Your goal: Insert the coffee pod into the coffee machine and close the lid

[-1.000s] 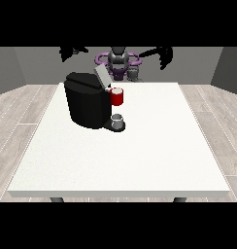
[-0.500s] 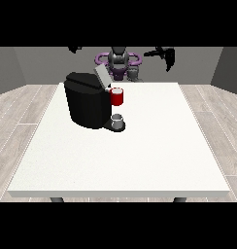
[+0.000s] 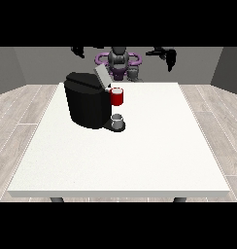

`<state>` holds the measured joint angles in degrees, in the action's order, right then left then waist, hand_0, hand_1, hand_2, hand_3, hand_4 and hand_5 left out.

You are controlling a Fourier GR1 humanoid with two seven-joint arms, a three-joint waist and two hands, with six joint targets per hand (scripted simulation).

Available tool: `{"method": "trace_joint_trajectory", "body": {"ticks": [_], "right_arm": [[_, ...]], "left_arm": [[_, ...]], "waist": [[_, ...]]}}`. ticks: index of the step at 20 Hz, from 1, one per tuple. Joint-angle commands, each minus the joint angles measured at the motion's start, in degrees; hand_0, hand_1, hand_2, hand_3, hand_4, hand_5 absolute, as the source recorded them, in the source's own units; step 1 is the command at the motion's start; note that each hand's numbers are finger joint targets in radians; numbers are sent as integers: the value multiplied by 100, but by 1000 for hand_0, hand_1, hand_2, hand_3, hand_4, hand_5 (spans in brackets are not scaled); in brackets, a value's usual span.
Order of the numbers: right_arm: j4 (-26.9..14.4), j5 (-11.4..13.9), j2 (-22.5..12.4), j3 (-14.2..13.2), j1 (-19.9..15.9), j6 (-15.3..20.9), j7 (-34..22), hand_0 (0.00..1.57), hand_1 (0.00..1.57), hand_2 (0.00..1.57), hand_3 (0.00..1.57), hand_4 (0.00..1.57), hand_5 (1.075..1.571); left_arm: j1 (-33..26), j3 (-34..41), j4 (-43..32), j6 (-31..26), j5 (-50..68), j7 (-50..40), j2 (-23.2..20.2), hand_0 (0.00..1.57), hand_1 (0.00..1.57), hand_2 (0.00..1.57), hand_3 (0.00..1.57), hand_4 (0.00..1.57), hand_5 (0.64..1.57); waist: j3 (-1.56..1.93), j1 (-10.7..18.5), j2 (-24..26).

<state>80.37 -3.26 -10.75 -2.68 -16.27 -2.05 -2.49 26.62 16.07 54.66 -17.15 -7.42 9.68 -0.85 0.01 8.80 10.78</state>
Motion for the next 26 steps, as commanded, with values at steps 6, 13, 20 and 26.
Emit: {"method": "trace_joint_trajectory", "body": {"ticks": [6,13,20,26], "right_arm": [[-817,-166,-11,-342,-572,-128,65,0,0,0,0,0,1571],[-1268,-198,-144,-475,-1416,-290,168,0,0,0,0,0,1571],[-1539,311,196,-76,-1447,-18,352,0,0,0,0,0,1571],[-2092,319,109,-313,-1881,-45,692,0,0,0,0,0,1571]], "left_arm": [[-636,-424,1329,150,493,-437,82,0,0,0,0,0,1571],[-772,-417,1841,73,684,-585,-262,0,0,0,0,0,1571],[-1352,-705,2244,266,565,-416,-214,0,0,0,0,0,1571],[-977,-655,2635,565,897,-1035,-139,0,0,0,0,0,1571]], "waist": [[0,151,-509],[-1,-27,-1075],[-1,-96,-1050],[0,0,-1375]]}}
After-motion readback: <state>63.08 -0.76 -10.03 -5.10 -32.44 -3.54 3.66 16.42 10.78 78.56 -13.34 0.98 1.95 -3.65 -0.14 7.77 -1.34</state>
